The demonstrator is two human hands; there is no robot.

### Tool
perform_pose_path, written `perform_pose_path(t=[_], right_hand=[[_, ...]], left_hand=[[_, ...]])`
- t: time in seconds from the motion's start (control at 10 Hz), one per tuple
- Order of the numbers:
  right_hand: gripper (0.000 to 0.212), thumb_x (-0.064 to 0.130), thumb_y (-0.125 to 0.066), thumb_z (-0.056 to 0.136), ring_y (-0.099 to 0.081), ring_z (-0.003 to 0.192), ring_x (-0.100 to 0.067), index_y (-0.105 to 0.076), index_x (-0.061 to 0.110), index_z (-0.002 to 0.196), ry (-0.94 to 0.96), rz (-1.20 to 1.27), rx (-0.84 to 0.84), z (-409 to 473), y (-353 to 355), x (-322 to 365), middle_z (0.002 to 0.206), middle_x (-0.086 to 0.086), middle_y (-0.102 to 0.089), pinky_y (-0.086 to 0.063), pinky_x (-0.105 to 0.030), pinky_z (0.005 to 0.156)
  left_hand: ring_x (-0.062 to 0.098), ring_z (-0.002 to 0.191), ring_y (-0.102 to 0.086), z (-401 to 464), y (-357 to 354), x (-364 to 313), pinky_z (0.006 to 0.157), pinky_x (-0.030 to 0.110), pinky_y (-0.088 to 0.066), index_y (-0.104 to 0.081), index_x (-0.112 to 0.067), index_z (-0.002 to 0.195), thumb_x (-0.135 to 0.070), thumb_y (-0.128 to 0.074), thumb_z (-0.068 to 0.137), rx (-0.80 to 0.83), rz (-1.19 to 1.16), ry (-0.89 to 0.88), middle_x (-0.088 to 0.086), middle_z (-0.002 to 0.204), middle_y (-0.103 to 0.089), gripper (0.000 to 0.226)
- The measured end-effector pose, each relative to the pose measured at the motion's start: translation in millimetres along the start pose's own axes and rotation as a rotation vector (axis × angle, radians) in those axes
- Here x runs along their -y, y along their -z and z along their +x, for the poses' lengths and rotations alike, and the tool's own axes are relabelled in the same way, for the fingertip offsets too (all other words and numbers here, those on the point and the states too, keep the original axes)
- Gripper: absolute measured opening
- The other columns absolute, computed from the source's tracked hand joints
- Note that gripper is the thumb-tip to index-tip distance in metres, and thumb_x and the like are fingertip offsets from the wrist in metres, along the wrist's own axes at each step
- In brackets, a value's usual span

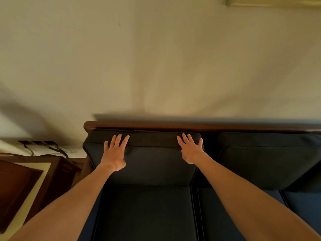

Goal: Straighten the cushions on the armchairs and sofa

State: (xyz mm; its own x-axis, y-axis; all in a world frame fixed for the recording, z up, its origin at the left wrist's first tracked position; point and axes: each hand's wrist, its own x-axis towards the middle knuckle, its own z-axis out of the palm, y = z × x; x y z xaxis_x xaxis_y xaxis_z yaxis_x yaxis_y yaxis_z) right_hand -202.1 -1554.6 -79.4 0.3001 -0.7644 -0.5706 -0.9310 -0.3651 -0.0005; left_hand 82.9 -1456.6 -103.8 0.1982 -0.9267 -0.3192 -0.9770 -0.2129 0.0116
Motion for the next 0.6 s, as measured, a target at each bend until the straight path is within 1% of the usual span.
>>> perform_pose_path(t=[0.1, 0.2, 0.3, 0.4, 0.5, 0.6], right_hand=[[0.069, 0.016, -0.043, 0.101, 0.008, 0.151, -0.027, -0.002, 0.023, 0.157, 0.052, 0.005, 0.008, -25, 35, 14, 0.165, -0.004, 0.004, -0.001, -0.068, 0.114], [0.051, 0.016, -0.039, 0.102, -0.02, 0.147, -0.032, -0.03, 0.02, 0.152, 0.094, 0.061, -0.079, -64, 87, 25, 0.16, -0.008, -0.025, -0.01, -0.067, 0.114], [0.043, 0.013, -0.037, 0.099, -0.048, 0.126, -0.035, -0.054, 0.026, 0.137, 0.122, 0.184, -0.244, -117, 146, 26, 0.14, -0.009, -0.052, -0.028, -0.057, 0.111], [0.035, 0.014, -0.044, 0.098, -0.059, 0.116, -0.027, -0.067, 0.026, 0.121, 0.218, 0.415, -0.463, -188, 198, 22, 0.128, -0.002, -0.065, -0.045, -0.047, 0.103], [0.032, 0.003, -0.049, 0.088, -0.067, 0.084, -0.012, -0.075, 0.022, 0.091, 0.405, 0.616, -0.74, -282, 243, 18, 0.089, 0.007, -0.073, -0.055, -0.037, 0.087], [0.035, -0.008, -0.048, 0.085, -0.065, 0.066, -0.01, -0.074, 0.016, 0.082, 0.658, 0.719, -0.907, -390, 261, 11, 0.073, 0.006, -0.069, -0.054, -0.021, 0.07]], left_hand=[[0.028, 0.15, -0.003, -7, 43, -14, 0.12, 0.051, -0.011, -0.011, -0.02, 0.155, -0.022, -0.065, 0.089, 0.068, -0.12, 0.034, 0.007, 0.162, -0.011, 0.085], [0.029, 0.141, -0.033, -23, 103, -29, 0.115, 0.049, -0.028, -0.023, -0.019, 0.152, -0.024, -0.063, 0.091, 0.047, -0.329, 0.027, 0.009, 0.152, -0.036, 0.073], [0.027, 0.126, -0.051, -52, 172, -48, 0.106, 0.041, -0.041, -0.046, -0.018, 0.14, -0.023, -0.062, 0.09, -0.07, -0.498, -0.036, 0.008, 0.138, -0.055, 0.053], [0.018, 0.108, -0.063, -97, 247, -73, 0.097, 0.03, -0.048, -0.068, -0.024, 0.11, -0.022, -0.063, 0.086, -0.271, -0.631, -0.093, -0.002, 0.116, -0.07, 0.025], [0.008, 0.087, -0.068, -170, 328, -101, 0.087, 0.024, -0.05, -0.072, -0.022, 0.096, -0.021, -0.066, 0.086, -0.552, -0.765, -0.214, -0.008, 0.092, -0.073, 0.011], [0.009, 0.077, -0.07, -263, 387, -124, 0.071, 0.023, -0.05, -0.073, -0.022, 0.097, -0.019, -0.068, 0.087, -0.714, -1.001, -0.371, -0.007, 0.087, -0.074, 0.012]])
